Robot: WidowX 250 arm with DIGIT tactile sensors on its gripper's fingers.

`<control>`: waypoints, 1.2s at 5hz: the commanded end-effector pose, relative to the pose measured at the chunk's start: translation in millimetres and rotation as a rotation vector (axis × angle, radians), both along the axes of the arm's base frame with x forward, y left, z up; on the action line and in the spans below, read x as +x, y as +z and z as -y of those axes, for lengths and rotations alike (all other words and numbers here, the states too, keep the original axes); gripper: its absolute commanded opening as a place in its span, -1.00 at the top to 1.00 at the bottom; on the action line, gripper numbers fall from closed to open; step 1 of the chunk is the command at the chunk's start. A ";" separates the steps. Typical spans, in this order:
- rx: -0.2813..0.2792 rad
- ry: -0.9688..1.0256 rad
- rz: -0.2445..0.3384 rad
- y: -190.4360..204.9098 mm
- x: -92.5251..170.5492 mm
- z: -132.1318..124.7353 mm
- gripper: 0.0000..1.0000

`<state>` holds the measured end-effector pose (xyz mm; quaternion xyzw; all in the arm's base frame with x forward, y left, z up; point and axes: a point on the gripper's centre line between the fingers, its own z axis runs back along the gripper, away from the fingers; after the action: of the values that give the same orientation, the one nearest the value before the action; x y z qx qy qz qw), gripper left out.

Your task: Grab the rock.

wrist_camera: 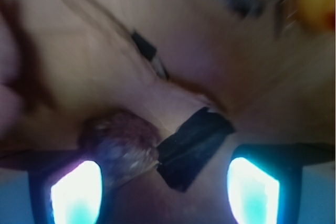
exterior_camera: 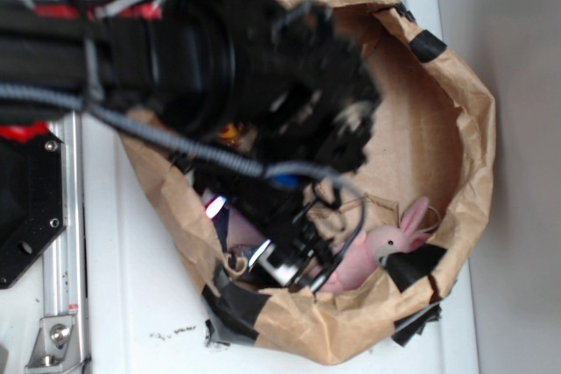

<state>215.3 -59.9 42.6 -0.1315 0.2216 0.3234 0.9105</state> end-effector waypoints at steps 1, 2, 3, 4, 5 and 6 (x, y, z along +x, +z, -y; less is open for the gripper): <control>-0.043 -0.044 0.092 -31.1 1.1 28.9 1.00; -0.017 -0.094 0.115 -41.3 -6.6 35.2 1.00; 0.000 -0.110 0.125 -41.4 -5.0 31.7 1.00; 0.004 -0.170 0.213 -12.6 8.0 14.4 1.00; 0.073 -0.303 0.455 37.4 25.0 -26.7 1.00; 0.137 -0.326 0.602 91.4 32.9 -59.8 1.00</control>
<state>247.8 -8.6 125.9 -0.1225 -0.0238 0.1290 0.9838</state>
